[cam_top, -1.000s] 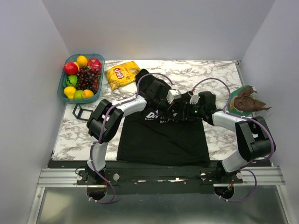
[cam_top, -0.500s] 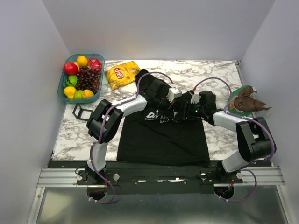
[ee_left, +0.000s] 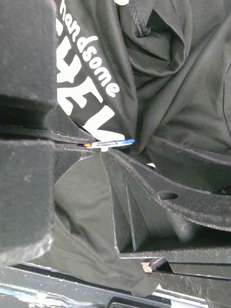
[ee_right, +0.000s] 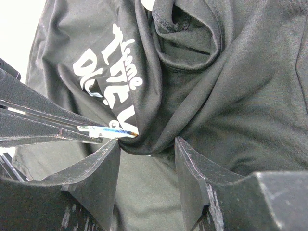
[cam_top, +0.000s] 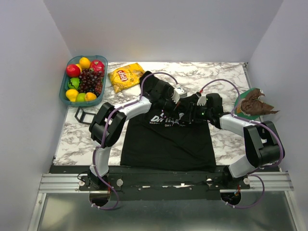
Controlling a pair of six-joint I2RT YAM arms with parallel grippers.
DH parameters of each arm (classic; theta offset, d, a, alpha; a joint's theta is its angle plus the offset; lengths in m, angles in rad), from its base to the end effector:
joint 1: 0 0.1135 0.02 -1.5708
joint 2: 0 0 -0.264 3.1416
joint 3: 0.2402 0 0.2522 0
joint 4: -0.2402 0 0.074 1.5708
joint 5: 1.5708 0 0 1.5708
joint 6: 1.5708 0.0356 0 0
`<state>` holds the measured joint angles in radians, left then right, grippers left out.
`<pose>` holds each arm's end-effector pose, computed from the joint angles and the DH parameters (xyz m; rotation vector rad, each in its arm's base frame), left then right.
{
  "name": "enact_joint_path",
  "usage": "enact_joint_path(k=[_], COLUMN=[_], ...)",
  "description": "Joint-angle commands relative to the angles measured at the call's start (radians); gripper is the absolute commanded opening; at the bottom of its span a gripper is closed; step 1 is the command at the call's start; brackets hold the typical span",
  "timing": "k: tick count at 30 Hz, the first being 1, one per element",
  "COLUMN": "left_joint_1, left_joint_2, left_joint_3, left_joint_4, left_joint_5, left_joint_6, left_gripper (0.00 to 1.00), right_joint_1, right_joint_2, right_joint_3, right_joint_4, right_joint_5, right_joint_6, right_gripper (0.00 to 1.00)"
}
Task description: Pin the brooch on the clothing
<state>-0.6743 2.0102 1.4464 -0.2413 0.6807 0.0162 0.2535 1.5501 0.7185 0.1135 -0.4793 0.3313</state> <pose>0.3312 -0.2934 0.1989 1.1351 2.1440 -1.1174 0.2896 0.0920 0.1674 -0.1672 2.3302 0.8473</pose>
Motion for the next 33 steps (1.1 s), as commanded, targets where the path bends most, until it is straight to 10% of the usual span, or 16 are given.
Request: enact_joint_path(k=[1, 14, 33], left_joint_1=[0.005, 0.025, 0.027], left_joint_2=[-0.027, -0.018, -0.028], left_joint_3=[0.009, 0.020, 0.071], left_joint_4=[-0.121, -0.131, -0.136], left_joint_5=[0.020, -0.035, -0.288], left_joint_6=[-0.013, -0.055, -0.156], left_gripper=[0.00, 0.00, 0.00], right_joint_1=[-0.043, -0.049, -0.049], right_joint_2=[-0.018, -0.025, -0.290], right_joint_3=[0.002, -0.007, -0.016], right_joint_4=[0.063, 0.075, -0.046], right_joint_5=[0.137, 0.127, 0.171], right_joint_6=[-0.003, -0.002, -0.028], right_gripper=[0.55, 0.56, 0.84])
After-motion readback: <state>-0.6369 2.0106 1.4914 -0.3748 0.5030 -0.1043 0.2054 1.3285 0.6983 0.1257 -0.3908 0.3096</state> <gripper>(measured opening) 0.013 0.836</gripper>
